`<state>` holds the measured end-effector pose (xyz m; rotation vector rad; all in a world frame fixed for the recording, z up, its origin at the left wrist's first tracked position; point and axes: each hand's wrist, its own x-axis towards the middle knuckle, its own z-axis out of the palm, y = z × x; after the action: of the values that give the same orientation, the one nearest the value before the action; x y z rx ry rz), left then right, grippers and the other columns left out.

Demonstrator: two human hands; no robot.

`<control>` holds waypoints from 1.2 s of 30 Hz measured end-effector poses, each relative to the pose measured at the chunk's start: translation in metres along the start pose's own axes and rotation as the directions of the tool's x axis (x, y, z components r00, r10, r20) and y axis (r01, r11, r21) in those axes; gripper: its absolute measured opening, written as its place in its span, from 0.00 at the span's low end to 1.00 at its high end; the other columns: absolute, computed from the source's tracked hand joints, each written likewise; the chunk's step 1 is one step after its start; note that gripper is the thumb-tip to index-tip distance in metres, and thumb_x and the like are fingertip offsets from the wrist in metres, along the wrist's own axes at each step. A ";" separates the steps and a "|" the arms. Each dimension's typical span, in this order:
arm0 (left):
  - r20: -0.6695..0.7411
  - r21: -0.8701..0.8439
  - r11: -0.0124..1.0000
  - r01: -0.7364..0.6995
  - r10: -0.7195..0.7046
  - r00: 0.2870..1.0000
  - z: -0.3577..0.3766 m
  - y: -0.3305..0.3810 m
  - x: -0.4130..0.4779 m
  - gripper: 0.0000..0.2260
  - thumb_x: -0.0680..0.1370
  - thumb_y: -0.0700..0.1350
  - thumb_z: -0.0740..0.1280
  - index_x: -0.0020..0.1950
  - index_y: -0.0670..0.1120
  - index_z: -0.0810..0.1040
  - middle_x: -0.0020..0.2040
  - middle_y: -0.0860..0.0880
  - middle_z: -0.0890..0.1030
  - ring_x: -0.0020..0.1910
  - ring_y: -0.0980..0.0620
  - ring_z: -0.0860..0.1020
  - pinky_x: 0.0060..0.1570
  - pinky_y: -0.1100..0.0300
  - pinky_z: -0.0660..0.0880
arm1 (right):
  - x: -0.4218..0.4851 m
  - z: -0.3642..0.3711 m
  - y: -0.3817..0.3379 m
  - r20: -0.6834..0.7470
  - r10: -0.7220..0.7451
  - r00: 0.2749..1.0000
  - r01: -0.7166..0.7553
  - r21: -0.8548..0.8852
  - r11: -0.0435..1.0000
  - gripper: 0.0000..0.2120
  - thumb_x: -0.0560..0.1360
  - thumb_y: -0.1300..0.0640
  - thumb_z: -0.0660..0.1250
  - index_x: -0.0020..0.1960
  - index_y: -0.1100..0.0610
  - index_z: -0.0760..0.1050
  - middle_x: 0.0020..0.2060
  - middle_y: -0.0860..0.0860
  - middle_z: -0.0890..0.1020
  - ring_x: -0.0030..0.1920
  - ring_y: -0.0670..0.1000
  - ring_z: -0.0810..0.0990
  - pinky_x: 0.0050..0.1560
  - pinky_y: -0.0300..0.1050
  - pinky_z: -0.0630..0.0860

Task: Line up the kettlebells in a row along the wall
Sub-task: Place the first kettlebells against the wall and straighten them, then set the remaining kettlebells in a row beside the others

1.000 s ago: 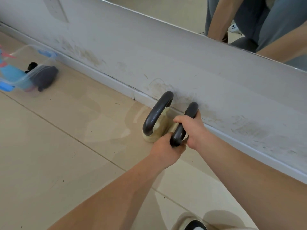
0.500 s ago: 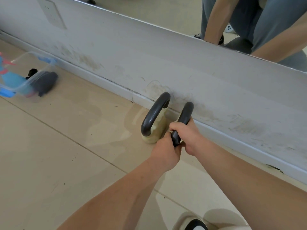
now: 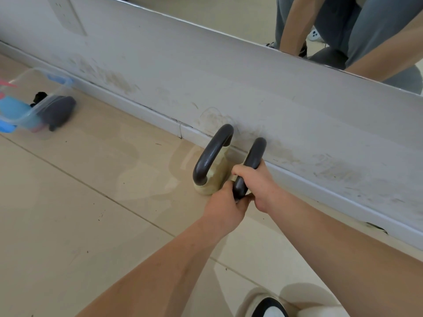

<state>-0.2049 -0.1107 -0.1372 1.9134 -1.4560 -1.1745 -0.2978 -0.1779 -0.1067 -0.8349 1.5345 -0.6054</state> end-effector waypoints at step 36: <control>0.730 0.356 0.740 -0.570 0.160 0.664 0.174 0.031 -0.134 0.41 0.70 0.71 0.65 0.74 0.46 0.65 0.66 0.48 0.74 0.64 0.46 0.72 0.61 0.51 0.72 | -0.138 -0.232 0.210 -0.169 0.595 0.786 -0.586 -0.513 0.628 0.48 0.61 0.15 0.63 0.49 0.60 0.79 0.34 0.56 0.79 0.30 0.55 0.76 0.35 0.45 0.75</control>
<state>-0.3772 0.0272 -0.1580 1.3656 -2.7202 -1.3768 -0.5587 0.0377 -0.1550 -0.6671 1.8693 0.3588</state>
